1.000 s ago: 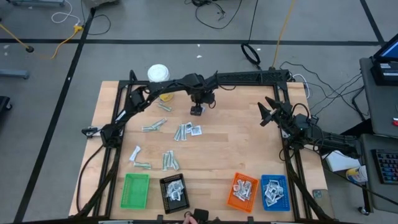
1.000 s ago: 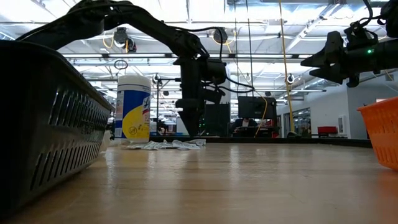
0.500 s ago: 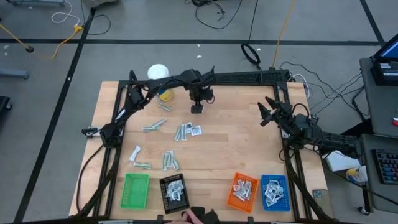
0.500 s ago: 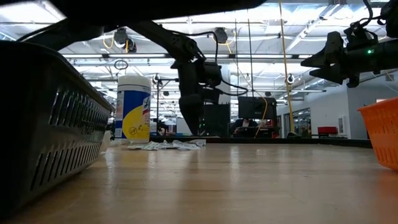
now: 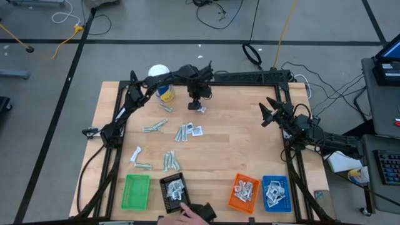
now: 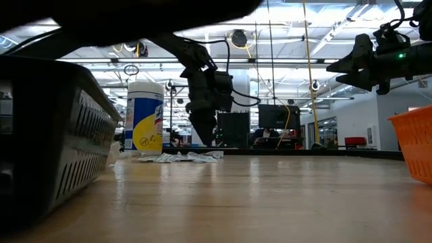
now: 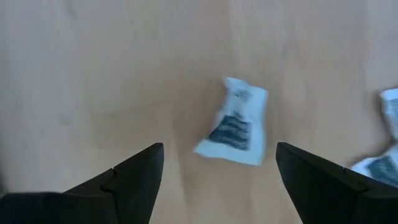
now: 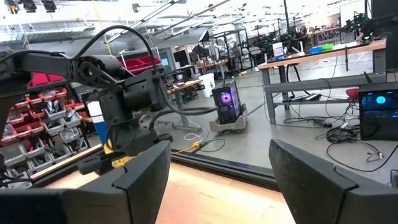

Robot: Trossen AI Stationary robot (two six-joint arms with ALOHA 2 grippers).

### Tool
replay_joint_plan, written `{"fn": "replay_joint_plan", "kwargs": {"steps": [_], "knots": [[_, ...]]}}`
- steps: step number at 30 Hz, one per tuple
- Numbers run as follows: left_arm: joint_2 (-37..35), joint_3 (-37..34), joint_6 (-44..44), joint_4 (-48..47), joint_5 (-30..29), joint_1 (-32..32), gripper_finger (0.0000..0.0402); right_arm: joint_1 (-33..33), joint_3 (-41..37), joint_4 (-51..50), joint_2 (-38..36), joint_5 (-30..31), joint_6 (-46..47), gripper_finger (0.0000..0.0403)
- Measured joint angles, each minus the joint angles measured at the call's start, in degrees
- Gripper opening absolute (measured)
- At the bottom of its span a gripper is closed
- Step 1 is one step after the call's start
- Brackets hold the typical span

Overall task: Pick & Place First Aid Supplies
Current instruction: Put the towelette pack into the black bin

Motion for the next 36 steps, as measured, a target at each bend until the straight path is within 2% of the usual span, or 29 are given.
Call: {"fn": "replay_joint_plan", "kwargs": {"steps": [6, 9, 11, 14, 17, 21, 25, 32, 36], "knots": [[0.00, 4.09, -3.75, -3.43, -0.45, 0.12, 0.0315, 0.01, 0.00, 0.01, 0.00, 0.00, 0.00, 0.0267], [-0.11, 5.83, -4.00, -6.46, -5.54, -0.20, 0.0314, 0.00, 0.00, 0.00, -0.01, -0.02, 0.00, 0.0267], [-0.11, 6.08, -1.97, -8.49, -8.92, -0.35, 0.0314, -0.01, -0.01, -0.01, 0.00, 0.00, 0.00, 0.0267], [-0.11, 6.08, 4.36, -11.71, -11.01, -0.78, 0.0314, -0.01, -0.01, -0.01, 0.00, -0.02, 0.00, 0.0267], [-0.11, 6.08, 10.05, -12.81, -10.83, -1.45, 0.0314, 0.01, -0.01, -0.01, -0.01, 0.00, 0.00, 0.0267], [-0.11, 6.07, 10.94, -13.02, -9.95, -1.47, 0.0314, 0.00, -0.02, 0.00, 0.00, 0.00, 0.00, 0.0267], [-0.11, 4.76, 11.88, -12.24, -10.55, -1.60, 0.0314, -0.01, 0.00, -0.01, 0.00, 0.00, 0.00, 0.0267], [-0.09, 1.84, 18.30, -2.03, -17.29, -6.37, 0.0314, 0.00, -0.02, 0.00, 0.00, 0.00, 0.00, 0.0267], [-0.09, 0.53, 22.17, 0.29, -20.29, -8.18, 0.0314, -0.01, 0.00, 0.00, 0.00, 0.00, 0.00, 0.0267]]}}
